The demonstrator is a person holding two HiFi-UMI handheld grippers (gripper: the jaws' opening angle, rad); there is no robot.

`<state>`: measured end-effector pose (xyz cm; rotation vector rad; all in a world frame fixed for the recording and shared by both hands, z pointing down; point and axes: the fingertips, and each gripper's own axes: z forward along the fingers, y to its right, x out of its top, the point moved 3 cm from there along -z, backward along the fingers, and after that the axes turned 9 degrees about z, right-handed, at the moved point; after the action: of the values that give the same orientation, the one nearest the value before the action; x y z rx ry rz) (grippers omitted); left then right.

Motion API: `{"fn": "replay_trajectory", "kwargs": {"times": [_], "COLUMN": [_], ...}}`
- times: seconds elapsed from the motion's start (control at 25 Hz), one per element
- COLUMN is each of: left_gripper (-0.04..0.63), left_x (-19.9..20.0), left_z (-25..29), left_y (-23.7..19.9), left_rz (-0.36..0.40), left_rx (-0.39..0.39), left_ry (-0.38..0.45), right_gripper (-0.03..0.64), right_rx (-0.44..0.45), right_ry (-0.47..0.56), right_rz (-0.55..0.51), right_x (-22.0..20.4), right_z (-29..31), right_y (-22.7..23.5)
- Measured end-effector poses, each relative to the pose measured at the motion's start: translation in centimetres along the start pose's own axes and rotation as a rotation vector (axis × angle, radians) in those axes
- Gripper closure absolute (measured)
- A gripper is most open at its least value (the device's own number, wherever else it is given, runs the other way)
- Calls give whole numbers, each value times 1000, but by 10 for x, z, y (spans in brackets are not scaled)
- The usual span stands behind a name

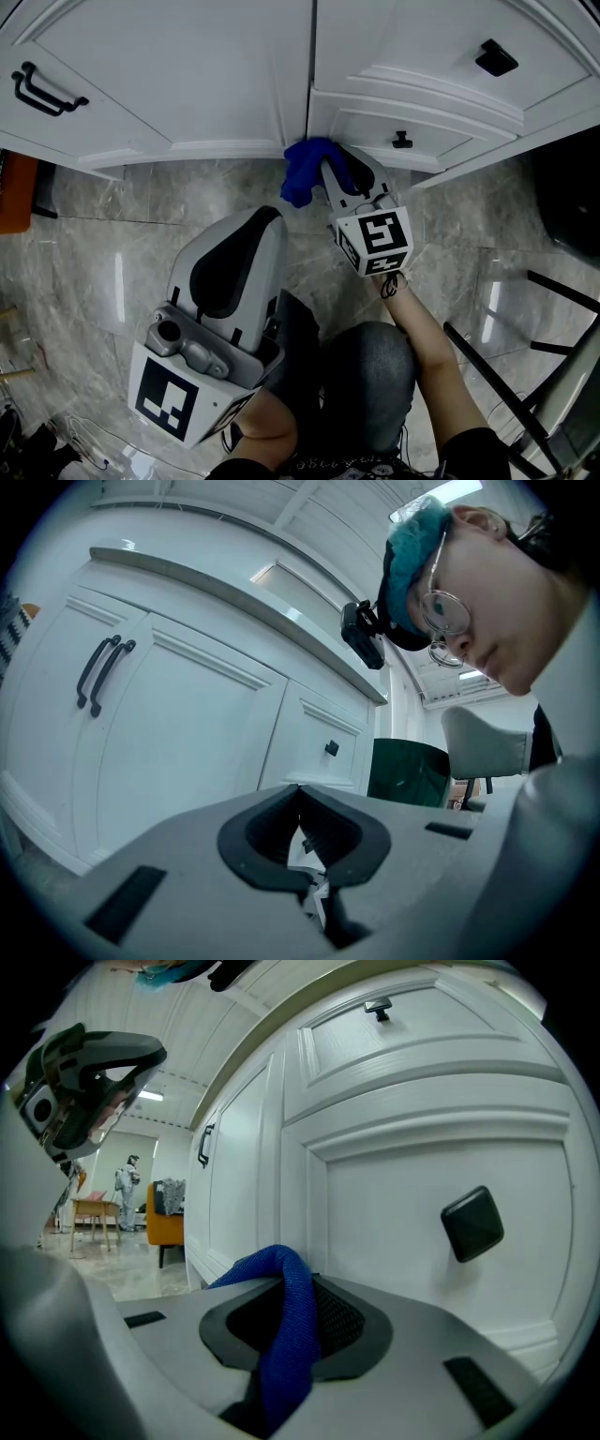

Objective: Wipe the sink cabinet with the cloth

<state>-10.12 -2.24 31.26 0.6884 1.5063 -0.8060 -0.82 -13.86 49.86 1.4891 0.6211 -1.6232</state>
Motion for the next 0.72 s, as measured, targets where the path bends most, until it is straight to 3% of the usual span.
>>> {"fn": "replay_trajectory", "kwargs": {"times": [0.52, 0.72], "left_gripper": [591, 591], "left_x": [-3, -4], "left_z": [3, 4], "left_y": [1, 1], "left_rz": [-6, -5], "left_rx": [-7, -6], "left_ry": [-6, -10], "right_gripper": [528, 528], "right_rx": [-33, -88], "right_ry": [5, 18], "right_rz": [18, 75], "right_x": [0, -1], "right_z": [-9, -17], "right_y": [12, 32]}}
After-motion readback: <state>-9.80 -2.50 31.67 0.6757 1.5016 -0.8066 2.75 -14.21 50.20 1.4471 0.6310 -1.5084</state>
